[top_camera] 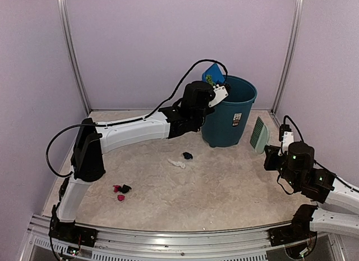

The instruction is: Sweep away the paper scraps from the table

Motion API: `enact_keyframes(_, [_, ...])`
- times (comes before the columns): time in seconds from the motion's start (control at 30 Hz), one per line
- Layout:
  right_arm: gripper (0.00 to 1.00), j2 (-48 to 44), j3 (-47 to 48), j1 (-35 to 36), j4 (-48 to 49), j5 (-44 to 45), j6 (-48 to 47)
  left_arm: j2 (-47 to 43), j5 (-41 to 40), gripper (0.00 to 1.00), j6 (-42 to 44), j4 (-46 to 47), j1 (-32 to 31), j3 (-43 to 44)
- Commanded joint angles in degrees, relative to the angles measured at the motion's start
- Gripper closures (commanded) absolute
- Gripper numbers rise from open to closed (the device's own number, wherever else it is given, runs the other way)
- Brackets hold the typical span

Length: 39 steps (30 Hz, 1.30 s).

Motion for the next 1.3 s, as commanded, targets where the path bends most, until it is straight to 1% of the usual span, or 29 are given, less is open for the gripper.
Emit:
enact_keyframes(0.0, [1.00,-0.25,-0.53,-0.62,2.14,-0.57,-0.41,-2.12,-2.23,1.00,15.12,10.85,-0.60,-2.33])
enact_keyframes(0.2, [1.00,-0.97,-0.72,-0.50,2.11,-0.82,-0.70,-1.12,-3.45,1.00,30.98,20.95,-0.60,-3.76])
enact_keyframes(0.3, [1.00,-1.63,-0.89,-0.60,2.07,-1.13,-0.90,-1.02,-2.82,1.00,35.80,24.09,-0.81,-4.06])
enact_keyframes(0.4, [1.00,-2.40,-1.15,-0.50,2.20,-1.47,-1.16,-2.16,-1.99,1.00,40.65,28.18,-1.02,-6.23])
enact_keyframes(0.67, [1.00,-3.51,-1.43,-0.58,2.51,-2.66,-1.50,-2.57,-1.11,1.00,51.71,34.66,-1.04,-7.64])
enact_keyframes(0.83, [1.00,-4.19,-1.43,-0.61,2.42,-3.38,-1.72,-2.18,-0.28,1.00,53.89,35.70,-0.38,-7.18])
enact_keyframes(0.9, [1.00,-4.46,-1.43,-0.52,2.47,-3.50,-1.89,-2.39,-0.21,1.00,53.24,36.59,-0.48,-6.82])
enact_keyframes(0.93, [1.00,-4.59,-1.36,-0.54,2.55,-3.59,-2.23,-2.58,-0.50,1.00,51.49,36.22,-0.58,-5.58])
enact_keyframes(0.97, [1.00,-4.83,-1.11,-0.58,2.54,-3.42,-2.58,-2.62,-1.21,1.00,48.79,33.28,-0.54,-3.61])
enact_keyframes(1.03, [1.00,-5.49,-0.18,-0.60,2.10,-3.25,-3.13,-3.00,-2.42,1.00,40.31,24.38,-0.32,2.25])
enact_keyframes(1.1, [1.00,-6.57,0.89,-0.54,1.78,-3.61,-3.70,-4.39,-1.77,1.00,32.55,17.14,-0.34,4.71])
enact_keyframes(1.2, [1.00,-8.21,2.33,-0.49,1.87,-4.85,-4.47,-8.71,-1.18,1.00,24.09,10.57,-0.72,4.23])
enact_keyframes(1.27, [1.00,-8.91,3.10,-0.53,2.46,-5.95,-5.02,-11.72,-1.21,1.00,20.03,8.70,-1.01,1.64])
